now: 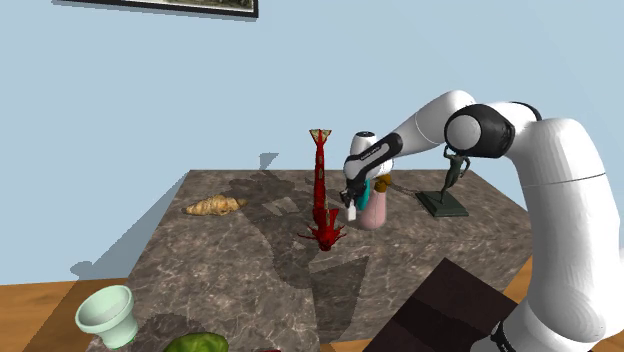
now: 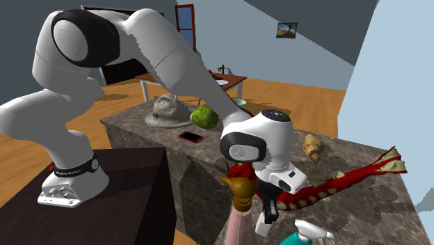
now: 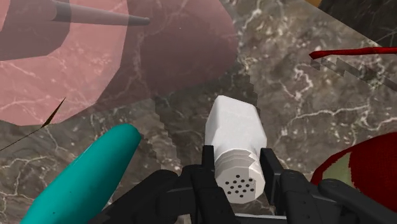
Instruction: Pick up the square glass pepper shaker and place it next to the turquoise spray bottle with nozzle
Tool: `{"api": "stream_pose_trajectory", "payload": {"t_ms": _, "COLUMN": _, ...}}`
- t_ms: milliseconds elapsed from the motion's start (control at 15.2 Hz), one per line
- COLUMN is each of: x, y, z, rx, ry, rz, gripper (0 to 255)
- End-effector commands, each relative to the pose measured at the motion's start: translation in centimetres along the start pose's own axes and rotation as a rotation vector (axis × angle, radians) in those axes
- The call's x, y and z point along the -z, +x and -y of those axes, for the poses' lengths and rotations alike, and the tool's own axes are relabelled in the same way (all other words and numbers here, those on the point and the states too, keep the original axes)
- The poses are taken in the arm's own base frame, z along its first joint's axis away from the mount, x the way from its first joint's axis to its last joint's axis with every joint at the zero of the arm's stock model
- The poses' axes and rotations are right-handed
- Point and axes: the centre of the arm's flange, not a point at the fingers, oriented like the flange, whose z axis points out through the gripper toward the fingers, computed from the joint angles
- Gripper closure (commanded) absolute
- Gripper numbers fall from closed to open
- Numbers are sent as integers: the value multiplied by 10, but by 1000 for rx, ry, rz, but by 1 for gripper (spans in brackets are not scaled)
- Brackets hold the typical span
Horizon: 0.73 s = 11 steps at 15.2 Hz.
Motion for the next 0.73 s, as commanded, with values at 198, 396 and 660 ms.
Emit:
{"api": "stream_pose_trajectory", "payload": {"t_ms": 198, "x": -4, "y": 0, "z": 0, "rx": 0, "ry": 0, "rz": 0, "gripper": 255}}
{"api": "stream_pose_trajectory", "payload": {"t_ms": 396, "x": -4, "y": 0, "z": 0, "rx": 0, "ry": 0, "rz": 0, "gripper": 255}}
{"api": "stream_pose_trajectory", "payload": {"t_ms": 660, "x": -4, "y": 0, "z": 0, "rx": 0, "ry": 0, "rz": 0, "gripper": 0}}
